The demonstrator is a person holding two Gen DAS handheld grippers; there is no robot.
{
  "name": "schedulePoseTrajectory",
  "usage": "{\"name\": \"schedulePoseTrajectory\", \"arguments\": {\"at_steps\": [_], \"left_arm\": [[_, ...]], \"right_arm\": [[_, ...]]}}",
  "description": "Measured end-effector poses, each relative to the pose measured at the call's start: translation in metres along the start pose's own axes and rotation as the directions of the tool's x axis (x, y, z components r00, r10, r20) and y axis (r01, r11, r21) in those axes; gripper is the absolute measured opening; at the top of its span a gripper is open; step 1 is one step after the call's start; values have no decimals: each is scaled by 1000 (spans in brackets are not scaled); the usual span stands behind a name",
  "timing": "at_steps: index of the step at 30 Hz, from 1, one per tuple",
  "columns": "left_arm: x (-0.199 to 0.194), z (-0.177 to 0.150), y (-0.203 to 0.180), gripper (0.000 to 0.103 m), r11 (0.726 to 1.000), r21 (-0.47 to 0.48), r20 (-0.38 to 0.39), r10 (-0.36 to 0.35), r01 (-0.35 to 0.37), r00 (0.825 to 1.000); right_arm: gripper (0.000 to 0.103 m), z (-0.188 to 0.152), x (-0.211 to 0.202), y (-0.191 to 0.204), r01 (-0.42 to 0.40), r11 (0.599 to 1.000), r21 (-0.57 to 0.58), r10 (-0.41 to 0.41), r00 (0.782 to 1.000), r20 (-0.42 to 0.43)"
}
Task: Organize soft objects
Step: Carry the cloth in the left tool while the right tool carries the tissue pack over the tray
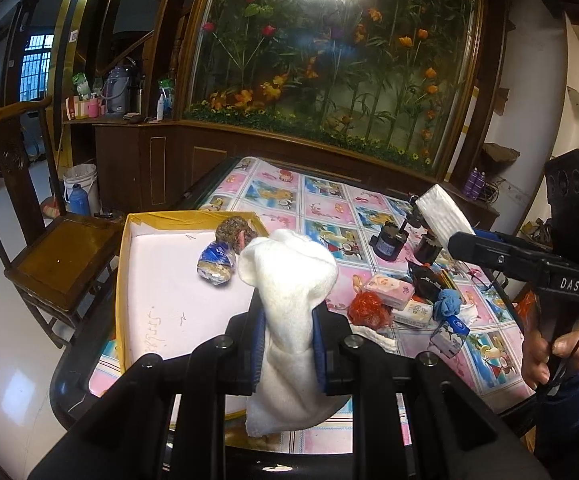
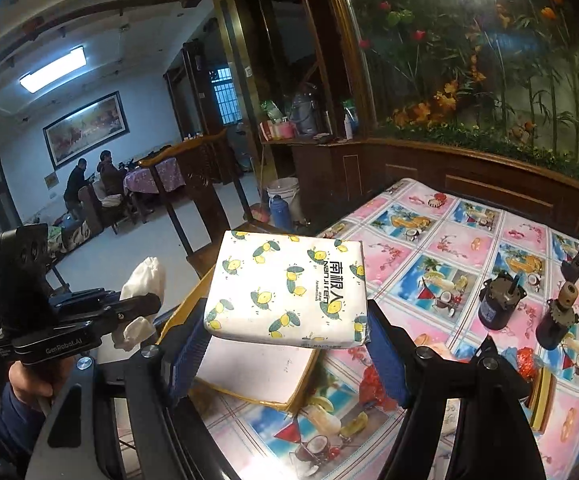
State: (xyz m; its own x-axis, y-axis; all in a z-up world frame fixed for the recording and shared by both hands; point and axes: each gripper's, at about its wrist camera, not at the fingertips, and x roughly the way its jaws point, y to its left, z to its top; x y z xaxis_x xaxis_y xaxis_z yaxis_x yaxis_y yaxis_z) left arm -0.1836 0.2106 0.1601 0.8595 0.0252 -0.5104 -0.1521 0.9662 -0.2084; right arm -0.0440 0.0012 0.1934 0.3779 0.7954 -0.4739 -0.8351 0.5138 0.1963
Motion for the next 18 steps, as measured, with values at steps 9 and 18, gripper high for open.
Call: {"name": "schedulePoseTrajectory", "arguments": {"at_steps": [9,18], "left_arm": [[-58,51,-25,20,997,79,79,-19,13,997],[-106,116,-76,20,980,191,155,-84,54,984]], "right_arm": [[78,59,-66,24,-3,998,-66,13,989,148],[78,92,-144,46,47,993,-108,-16,962,274]]}}
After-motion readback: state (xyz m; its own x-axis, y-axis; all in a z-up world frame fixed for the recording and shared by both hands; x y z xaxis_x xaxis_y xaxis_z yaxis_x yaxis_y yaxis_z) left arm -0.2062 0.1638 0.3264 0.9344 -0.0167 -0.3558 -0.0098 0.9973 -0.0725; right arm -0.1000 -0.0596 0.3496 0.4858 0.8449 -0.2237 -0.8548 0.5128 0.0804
